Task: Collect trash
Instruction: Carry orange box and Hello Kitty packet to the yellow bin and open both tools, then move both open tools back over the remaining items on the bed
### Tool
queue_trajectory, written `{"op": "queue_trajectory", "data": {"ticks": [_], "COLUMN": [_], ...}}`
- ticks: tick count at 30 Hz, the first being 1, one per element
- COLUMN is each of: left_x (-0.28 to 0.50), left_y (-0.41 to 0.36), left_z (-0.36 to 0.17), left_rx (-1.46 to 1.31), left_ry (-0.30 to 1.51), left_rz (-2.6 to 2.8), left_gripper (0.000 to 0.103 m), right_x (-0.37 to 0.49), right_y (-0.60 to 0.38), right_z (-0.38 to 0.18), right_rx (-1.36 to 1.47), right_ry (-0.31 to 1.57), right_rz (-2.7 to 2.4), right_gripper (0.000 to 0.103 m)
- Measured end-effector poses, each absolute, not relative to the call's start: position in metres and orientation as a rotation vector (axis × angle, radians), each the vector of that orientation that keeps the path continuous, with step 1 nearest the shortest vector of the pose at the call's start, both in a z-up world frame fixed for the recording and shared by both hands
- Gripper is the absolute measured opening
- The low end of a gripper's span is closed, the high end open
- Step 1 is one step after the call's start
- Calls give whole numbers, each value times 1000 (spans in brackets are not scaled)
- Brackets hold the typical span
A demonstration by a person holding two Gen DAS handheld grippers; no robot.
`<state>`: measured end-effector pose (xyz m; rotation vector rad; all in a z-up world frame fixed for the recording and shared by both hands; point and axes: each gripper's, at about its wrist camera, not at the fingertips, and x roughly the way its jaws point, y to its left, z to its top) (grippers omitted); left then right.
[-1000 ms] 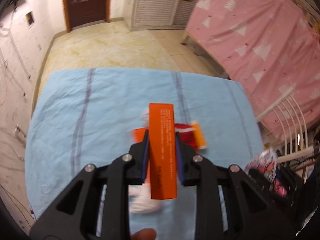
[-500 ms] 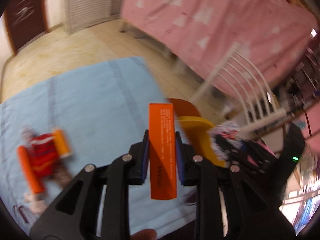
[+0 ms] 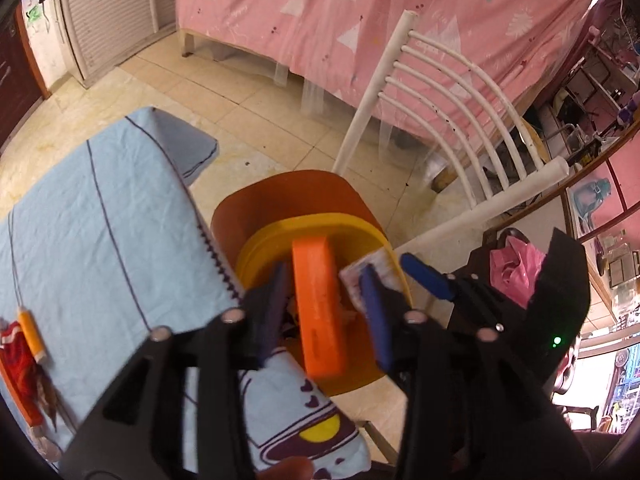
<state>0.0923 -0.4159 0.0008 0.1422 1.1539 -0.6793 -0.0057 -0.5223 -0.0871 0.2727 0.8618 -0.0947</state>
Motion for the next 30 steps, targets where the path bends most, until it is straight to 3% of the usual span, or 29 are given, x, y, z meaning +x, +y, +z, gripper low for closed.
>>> {"op": "queue_trajectory", "data": {"ticks": [3,15,19,28,30], "left_x": [94,97,90,87,88], "left_y": [-415,-349,-311,-207,-186], "left_z": [-3,16,28,44,45], "left_rx": [147,60,42,-9,-11], "left_ry": [1165,1131,1084,1033,1028], "left_rz": [-659,-570,-534,-399,-348], "left_gripper": [42,42,53,55,61], "right_x": [-7,13,22,46,51], "right_y": [-525,-478,-451,-369,-354], "right_z": [-87,-58,-44,-31,-30], "right_rx": [282,222,194,121,118], "right_ry": [851,827,811,814,820], "right_rz": [-103,-17,29,188,221], "right_gripper": [60,60,60,60,60]}}
